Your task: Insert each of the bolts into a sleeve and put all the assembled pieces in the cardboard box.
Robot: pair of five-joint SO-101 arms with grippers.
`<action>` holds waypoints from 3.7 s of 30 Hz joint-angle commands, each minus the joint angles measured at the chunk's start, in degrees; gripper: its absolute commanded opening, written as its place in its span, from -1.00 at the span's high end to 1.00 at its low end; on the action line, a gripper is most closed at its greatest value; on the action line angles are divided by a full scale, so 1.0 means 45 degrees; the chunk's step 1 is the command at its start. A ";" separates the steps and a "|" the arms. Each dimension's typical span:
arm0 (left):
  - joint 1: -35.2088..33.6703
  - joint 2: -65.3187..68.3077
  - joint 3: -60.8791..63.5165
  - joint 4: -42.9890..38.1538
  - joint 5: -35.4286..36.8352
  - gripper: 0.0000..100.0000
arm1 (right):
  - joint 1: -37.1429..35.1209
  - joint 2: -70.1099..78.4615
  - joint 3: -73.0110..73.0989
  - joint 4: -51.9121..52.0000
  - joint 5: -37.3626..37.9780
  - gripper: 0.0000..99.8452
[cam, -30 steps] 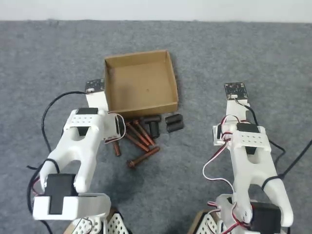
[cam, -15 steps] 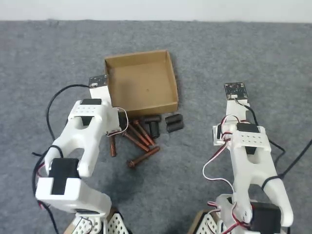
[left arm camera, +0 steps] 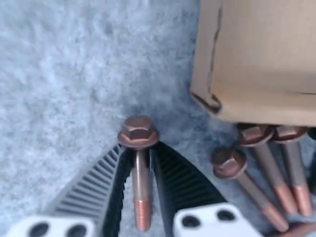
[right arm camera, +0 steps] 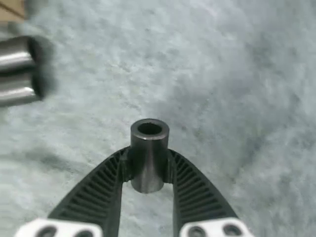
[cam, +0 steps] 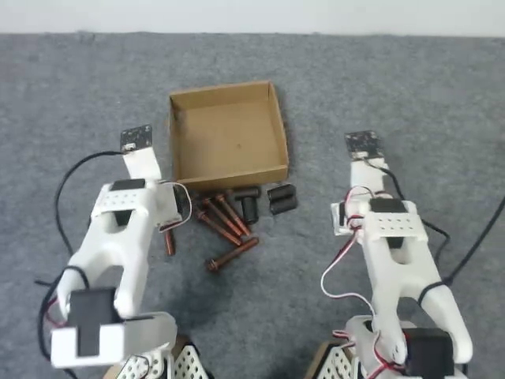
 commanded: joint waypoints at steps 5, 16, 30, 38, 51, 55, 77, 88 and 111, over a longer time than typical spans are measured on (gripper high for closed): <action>-0.0078 -0.1856 0.0479 -0.0645 -0.0195 0.98 | -0.1983 -0.0635 -0.1309 -0.2295 0.0039 0.99; -0.0137 -0.1856 0.0498 -0.0625 -0.0195 0.98 | -0.3292 -0.0615 -0.0703 -0.6691 0.0000 0.99; -0.0098 -0.1856 0.0479 -0.0996 -0.0195 0.98 | -0.3604 0.4405 0.0313 -1.8002 -0.5216 0.99; -0.0098 -0.1856 0.0479 -0.1055 -0.0195 0.98 | -0.4054 0.4737 0.3790 -2.3043 -0.5138 0.99; -0.0039 -0.1856 0.0459 -0.1074 -0.0195 0.98 | -0.4249 0.4034 0.8244 -2.6716 -0.4161 0.99; -0.0020 -0.1954 0.0400 -0.1074 -0.0137 0.98 | -0.4249 0.4034 0.9182 -2.7712 -0.4161 0.99; 0.3731 -0.6994 0.0029 -0.3770 -0.0117 0.98 | -0.5245 0.4073 0.9377 -2.7985 -0.4161 0.99; 0.6212 -0.8791 0.1827 -0.7385 -0.0156 0.98 | -0.5792 0.4171 0.8400 -2.7868 -0.4161 0.99; 0.7248 -0.8987 0.2549 -0.7404 -0.0176 0.98 | -0.6398 0.4034 0.7873 -2.5074 -0.3614 0.99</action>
